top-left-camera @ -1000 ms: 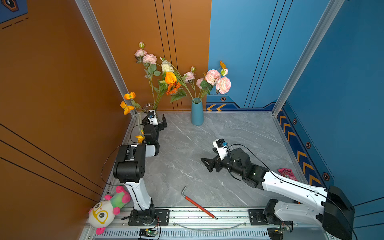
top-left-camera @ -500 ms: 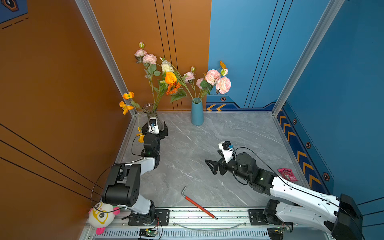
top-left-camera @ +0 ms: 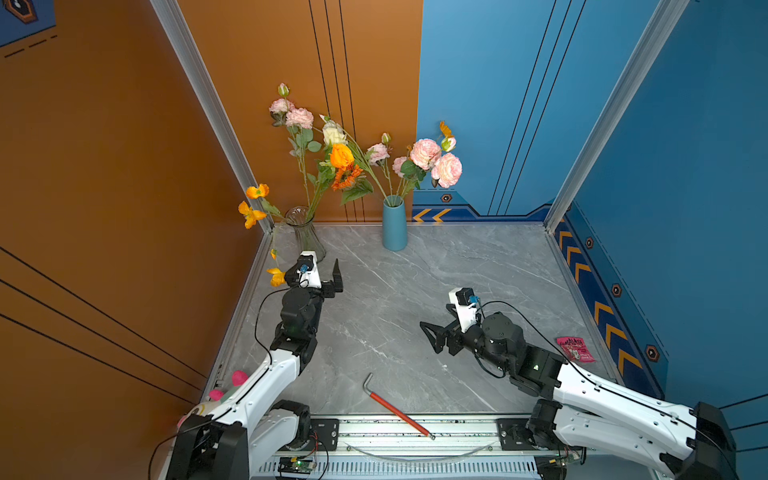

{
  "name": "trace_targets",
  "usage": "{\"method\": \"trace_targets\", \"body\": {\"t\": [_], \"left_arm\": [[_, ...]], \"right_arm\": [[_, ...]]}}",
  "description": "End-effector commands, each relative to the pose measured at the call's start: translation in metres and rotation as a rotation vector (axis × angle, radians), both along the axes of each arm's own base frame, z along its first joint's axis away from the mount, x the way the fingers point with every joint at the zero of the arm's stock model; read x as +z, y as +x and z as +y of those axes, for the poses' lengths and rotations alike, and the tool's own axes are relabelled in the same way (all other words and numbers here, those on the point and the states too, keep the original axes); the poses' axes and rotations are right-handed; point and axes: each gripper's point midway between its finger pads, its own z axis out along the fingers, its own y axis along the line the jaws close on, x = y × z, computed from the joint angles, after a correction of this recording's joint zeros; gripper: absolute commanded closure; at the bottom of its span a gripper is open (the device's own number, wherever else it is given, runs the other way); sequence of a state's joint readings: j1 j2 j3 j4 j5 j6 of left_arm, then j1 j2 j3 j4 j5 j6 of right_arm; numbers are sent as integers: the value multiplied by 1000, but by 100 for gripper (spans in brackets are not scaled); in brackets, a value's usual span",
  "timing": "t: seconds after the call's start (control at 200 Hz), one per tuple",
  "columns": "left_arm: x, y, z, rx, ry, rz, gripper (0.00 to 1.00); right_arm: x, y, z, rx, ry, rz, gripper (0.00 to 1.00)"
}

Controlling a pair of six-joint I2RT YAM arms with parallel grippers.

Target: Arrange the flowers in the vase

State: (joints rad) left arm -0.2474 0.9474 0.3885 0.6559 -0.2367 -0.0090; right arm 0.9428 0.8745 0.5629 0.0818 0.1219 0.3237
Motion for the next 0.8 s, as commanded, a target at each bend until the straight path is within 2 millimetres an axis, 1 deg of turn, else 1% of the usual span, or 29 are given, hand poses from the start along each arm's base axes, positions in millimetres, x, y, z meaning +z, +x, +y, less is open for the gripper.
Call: {"method": "trace_targets", "body": {"t": [0.0,0.07,0.135,0.16,0.22,0.26,0.29,0.33,0.37,0.415,0.44,0.445,0.466,0.506,0.541,0.586,0.631,0.666,0.691,0.751,0.791], "left_arm": [[-36,-23,1,27,-3,83,2],[-53,-35,-3,2,-5,105,2],[-71,-46,-1,15,2,132,2],[-70,-50,2,39,6,120,2],[-69,-57,5,46,15,115,2],[-67,-60,12,79,19,108,2],[-67,-61,15,96,23,110,2],[-68,-63,18,111,37,124,2],[-68,-64,25,153,53,133,2],[-76,-64,35,208,115,165,2],[-83,-64,43,249,140,190,2],[-85,-64,44,255,145,196,2],[-93,-64,49,276,158,217,2],[-114,-61,51,262,159,248,2],[-113,-55,55,258,135,214,2],[-117,-47,54,233,125,247,2],[-117,-40,59,217,68,208,2],[-119,-36,69,230,-3,183,2],[-120,-32,74,224,-46,173,2],[-122,-18,82,200,-113,159,2],[-121,-6,79,148,-106,147,2]], "right_arm": [[-16,1,-25,-91,-45,17,0],[-22,7,-48,-175,-65,-6,0],[-28,15,-76,-272,-94,-21,0],[-31,18,-89,-318,-105,-24,0],[-35,25,-121,-432,-120,-43,0],[-38,28,-141,-499,-121,-54,0],[-40,32,-161,-571,-118,-59,0],[-43,35,-182,-643,-112,-61,0],[-47,37,-200,-704,-108,-63,0],[-53,40,-219,-764,-108,-64,0],[-53,41,-230,-807,-87,-60,0],[-53,41,-235,-826,-89,-59,0],[-52,43,-238,-821,-79,-68,0],[-48,48,-247,-833,-36,-100,0],[-45,51,-250,-814,-19,-136,0],[-44,54,-258,-822,-41,-180,0],[-50,55,-273,-874,-93,-182,0],[-58,57,-284,-912,-135,-162,0],[-62,59,-291,-940,-130,-144,0],[-70,67,-292,-922,-93,-137,0],[-76,73,-292,-917,-89,-150,0]]}}
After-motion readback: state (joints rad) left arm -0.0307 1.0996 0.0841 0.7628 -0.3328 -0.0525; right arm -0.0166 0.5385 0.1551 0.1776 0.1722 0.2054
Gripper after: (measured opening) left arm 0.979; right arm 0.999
